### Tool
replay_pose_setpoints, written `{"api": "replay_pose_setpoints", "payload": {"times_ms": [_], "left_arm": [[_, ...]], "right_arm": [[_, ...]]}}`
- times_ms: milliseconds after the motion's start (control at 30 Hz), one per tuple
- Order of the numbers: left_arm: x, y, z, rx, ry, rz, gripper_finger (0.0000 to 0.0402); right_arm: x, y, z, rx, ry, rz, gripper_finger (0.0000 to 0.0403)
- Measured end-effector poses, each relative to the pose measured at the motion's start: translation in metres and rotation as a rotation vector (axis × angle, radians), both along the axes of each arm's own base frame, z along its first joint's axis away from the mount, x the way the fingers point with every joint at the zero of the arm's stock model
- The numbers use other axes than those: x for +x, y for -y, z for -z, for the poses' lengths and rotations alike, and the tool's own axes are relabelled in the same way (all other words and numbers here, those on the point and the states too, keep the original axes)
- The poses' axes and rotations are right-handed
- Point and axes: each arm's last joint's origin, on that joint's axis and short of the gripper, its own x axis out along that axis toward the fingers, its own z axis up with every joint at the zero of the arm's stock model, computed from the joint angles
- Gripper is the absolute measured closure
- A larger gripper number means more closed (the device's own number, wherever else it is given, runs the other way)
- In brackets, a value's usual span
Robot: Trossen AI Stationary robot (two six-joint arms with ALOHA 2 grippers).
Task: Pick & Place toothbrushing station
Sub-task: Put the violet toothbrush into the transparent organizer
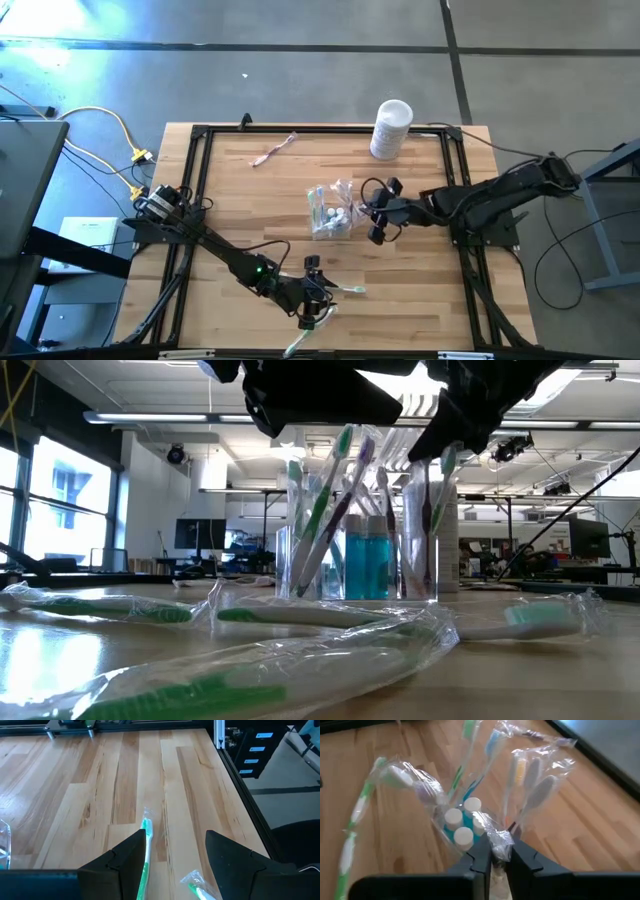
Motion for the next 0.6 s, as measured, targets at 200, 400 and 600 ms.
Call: {"api": "replay_pose_setpoints", "payload": {"times_ms": [200, 400, 600], "left_arm": [[0.000, 0.000, 0.001, 0.004, -0.007, 0.000, 0.0201], [-0.001, 0.000, 0.002, 0.011, -0.018, 0.000, 0.0201], [-0.001, -0.001, 0.003, 0.010, -0.027, -0.003, 0.0201]], "right_arm": [[0.002, 0.003, -0.001, 0.026, 0.011, -0.022, 0.0316], [0.002, 0.002, -0.001, 0.008, 0.009, -0.039, 0.0240], [-0.004, 0.003, -0.012, -0.009, 0.053, -0.054, 0.0192]]}}
